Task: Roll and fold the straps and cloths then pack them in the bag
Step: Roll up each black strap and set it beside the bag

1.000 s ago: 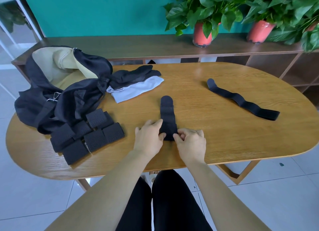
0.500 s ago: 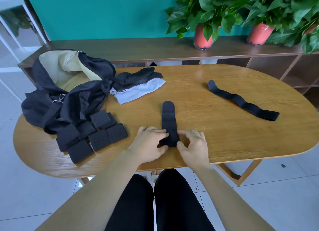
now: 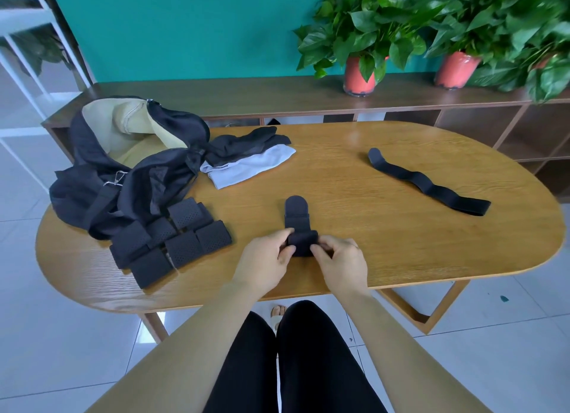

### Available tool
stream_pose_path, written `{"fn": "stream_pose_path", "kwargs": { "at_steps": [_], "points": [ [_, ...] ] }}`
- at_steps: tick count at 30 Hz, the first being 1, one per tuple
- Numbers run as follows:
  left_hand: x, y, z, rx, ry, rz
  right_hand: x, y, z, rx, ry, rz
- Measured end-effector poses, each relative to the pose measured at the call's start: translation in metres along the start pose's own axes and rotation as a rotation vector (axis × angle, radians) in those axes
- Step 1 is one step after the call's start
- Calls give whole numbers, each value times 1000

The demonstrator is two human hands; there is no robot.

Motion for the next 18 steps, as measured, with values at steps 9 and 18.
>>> {"fn": "stream_pose_path", "kwargs": {
  "at_steps": [9, 18],
  "points": [
    [-1, 16, 5, 115, 23, -111, -10, 15, -3, -102, -123, -26],
    [-7, 26, 7, 105, 79, -71, -14, 21, -2, -125, -200, -35]
  ]
}}
Point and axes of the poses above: each hand's wrist, its own y-axis towards the middle knuckle, its own x-axis out of the back of the hand, z = x × y, the point moved 7 cm from there along y, towards the middle knuckle, and after that the axes turned 1 degree about y, right-handed, at the moved point
